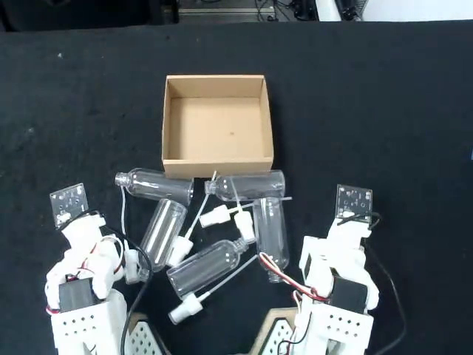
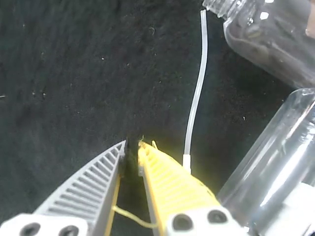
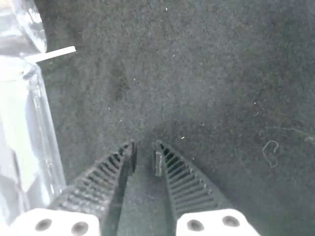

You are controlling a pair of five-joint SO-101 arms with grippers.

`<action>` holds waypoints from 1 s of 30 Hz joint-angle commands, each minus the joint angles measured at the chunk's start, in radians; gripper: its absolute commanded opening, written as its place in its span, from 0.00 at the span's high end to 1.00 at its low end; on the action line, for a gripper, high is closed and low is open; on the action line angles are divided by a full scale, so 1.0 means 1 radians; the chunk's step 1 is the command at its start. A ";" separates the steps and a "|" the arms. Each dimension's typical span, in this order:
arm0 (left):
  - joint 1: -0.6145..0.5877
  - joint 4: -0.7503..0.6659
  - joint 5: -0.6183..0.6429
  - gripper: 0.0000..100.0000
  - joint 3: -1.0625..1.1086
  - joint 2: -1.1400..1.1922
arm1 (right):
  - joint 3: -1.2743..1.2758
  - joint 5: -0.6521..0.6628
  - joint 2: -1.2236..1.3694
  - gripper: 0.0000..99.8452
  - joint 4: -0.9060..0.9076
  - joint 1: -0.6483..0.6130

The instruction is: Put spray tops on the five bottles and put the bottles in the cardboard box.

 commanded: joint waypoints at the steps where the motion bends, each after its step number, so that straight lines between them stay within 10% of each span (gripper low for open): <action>1: -0.107 -0.175 -0.221 0.97 0.002 -0.015 | -0.010 0.003 -0.094 0.95 0.006 -0.011; 6: -0.214 -0.419 -0.552 0.97 -0.021 -0.015 | -0.010 0.003 -0.094 0.95 0.006 -0.011; 12: -0.209 -0.373 -0.543 0.94 -0.202 -0.015 | -0.010 0.003 -0.094 0.95 0.006 -0.012; 17: -0.202 -0.284 -0.295 0.72 -0.384 0.023 | -0.010 0.003 -0.094 0.95 0.006 -0.012; 30: 0.298 0.167 -0.419 0.71 -0.883 0.779 | -0.010 -0.002 -0.094 0.95 0.005 -0.009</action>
